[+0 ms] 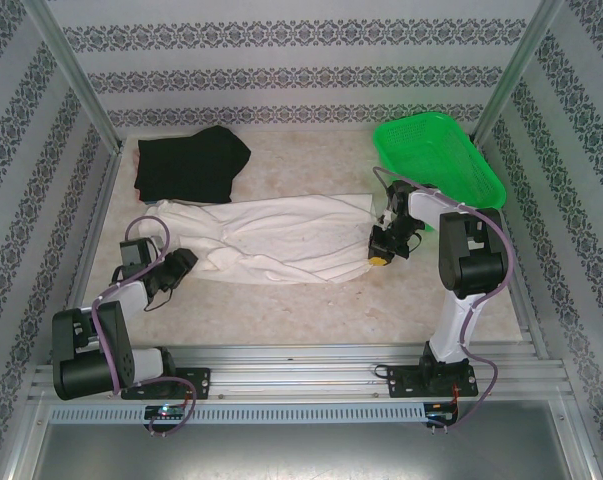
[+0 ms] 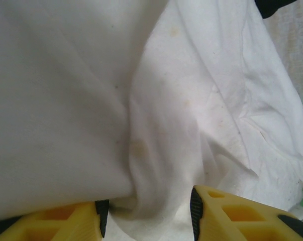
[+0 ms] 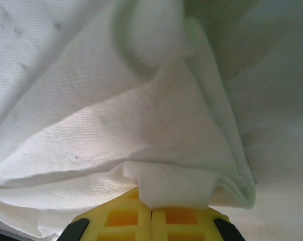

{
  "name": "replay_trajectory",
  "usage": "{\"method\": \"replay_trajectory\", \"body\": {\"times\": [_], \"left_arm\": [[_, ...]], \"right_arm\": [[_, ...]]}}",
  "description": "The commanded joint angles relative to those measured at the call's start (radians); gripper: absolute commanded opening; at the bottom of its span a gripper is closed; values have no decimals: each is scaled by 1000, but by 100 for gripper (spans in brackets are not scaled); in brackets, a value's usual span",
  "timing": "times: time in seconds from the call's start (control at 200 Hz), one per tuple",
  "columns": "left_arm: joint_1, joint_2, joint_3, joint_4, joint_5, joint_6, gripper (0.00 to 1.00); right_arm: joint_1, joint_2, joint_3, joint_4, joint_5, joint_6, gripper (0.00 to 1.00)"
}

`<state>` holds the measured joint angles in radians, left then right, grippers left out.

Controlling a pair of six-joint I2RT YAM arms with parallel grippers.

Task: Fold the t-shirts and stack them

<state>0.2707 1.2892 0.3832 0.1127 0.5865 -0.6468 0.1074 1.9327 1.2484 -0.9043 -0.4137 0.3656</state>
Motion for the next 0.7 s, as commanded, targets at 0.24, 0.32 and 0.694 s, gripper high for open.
{"method": "replay_trajectory", "body": {"times": [0.24,0.32,0.694], "left_arm": [[2,-101,-61,57,78,-16,46],[2,-145,-74,44,71,-27,46],[2,-128,-69,3,40,-16,23]], "right_arm": [[7,8,16,-7,-16,-25,0],[7,6,13,-8,-14,-27,0],[5,0,-1,1,-21,-35,0]]}}
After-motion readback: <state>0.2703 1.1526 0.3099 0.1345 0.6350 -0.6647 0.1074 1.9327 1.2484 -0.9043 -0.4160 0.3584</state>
